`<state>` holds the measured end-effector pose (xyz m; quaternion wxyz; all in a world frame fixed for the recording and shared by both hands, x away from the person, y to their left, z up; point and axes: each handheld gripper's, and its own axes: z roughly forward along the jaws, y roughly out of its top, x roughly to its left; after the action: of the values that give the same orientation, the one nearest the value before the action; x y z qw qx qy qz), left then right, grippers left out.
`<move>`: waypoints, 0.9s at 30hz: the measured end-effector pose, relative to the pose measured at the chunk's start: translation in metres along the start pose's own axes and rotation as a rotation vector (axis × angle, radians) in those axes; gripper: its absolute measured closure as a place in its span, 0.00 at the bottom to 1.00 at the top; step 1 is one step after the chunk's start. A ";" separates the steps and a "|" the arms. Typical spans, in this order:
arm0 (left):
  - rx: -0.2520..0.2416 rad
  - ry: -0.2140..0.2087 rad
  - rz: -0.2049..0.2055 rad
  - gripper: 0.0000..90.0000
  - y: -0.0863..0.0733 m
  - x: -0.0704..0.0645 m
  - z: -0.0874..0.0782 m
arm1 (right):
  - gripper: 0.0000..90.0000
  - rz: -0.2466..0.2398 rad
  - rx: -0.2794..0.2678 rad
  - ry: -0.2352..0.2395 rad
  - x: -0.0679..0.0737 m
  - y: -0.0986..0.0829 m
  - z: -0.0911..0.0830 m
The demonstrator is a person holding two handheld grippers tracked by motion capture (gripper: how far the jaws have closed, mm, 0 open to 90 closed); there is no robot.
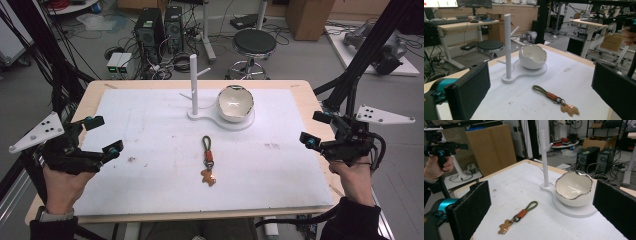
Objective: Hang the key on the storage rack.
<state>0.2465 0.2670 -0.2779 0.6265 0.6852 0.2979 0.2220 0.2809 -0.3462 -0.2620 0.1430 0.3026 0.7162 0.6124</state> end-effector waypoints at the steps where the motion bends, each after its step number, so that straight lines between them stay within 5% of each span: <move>1: 0.000 0.000 0.000 0.03 0.000 0.000 0.000 | 0.01 0.001 0.000 -0.001 0.000 0.000 0.000; 15: 0.002 0.014 -0.018 0.03 -0.005 0.003 -0.004 | 0.01 -0.040 0.064 -0.013 0.013 0.003 0.035; 20: 0.023 0.042 -0.026 0.03 -0.006 0.001 -0.008 | 0.01 -0.062 0.143 -0.015 0.019 -0.003 0.072; 27: 0.017 0.072 -0.024 0.03 -0.008 0.002 -0.020 | 0.01 -0.094 0.184 -0.014 0.024 -0.004 0.116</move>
<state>0.2336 0.2828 -0.2842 0.6123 0.6783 0.3303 0.2365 0.3282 -0.2407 -0.2864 0.1482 0.2848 0.7819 0.5344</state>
